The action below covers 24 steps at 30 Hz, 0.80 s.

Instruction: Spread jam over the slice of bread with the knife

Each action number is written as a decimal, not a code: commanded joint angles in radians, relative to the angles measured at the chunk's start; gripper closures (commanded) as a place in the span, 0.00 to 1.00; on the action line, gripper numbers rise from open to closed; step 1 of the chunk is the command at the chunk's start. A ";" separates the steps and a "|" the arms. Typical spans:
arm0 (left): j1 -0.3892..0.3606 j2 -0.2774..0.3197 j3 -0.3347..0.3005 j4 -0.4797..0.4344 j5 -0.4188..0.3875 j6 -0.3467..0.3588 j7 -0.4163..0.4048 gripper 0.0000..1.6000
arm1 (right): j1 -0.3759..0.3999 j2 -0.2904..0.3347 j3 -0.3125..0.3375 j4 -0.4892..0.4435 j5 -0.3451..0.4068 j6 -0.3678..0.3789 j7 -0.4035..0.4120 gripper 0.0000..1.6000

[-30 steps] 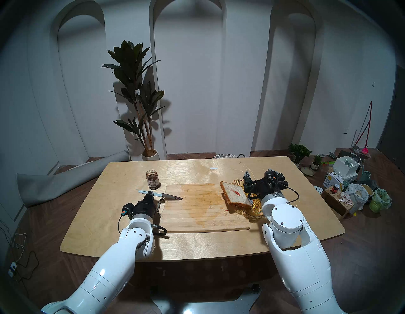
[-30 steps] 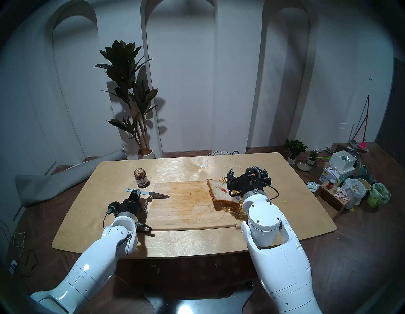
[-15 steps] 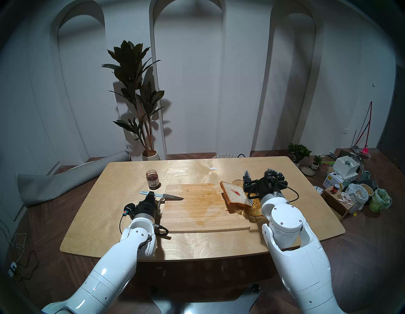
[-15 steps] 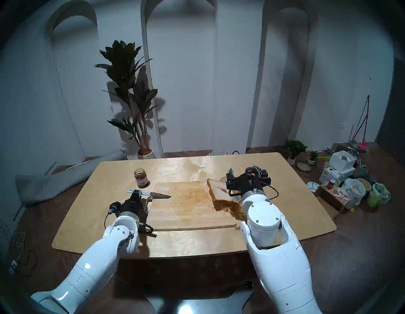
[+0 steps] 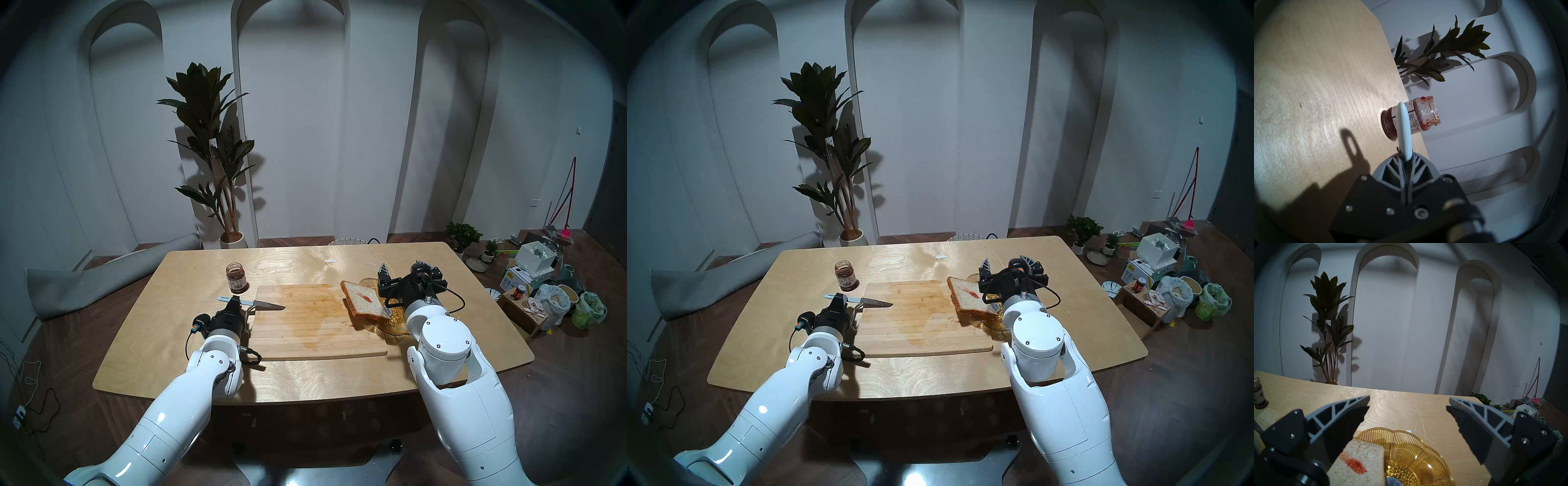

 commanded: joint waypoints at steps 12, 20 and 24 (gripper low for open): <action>0.004 -0.034 0.061 0.011 -0.003 0.036 0.030 0.64 | -0.013 0.012 0.016 -0.037 0.008 -0.011 0.009 0.00; 0.004 -0.042 0.073 0.015 -0.001 0.038 0.041 0.62 | -0.015 0.018 0.027 -0.034 0.014 -0.016 0.016 0.00; 0.004 -0.045 0.077 0.016 0.001 0.039 0.048 0.53 | -0.016 0.021 0.030 -0.032 0.015 -0.017 0.018 0.00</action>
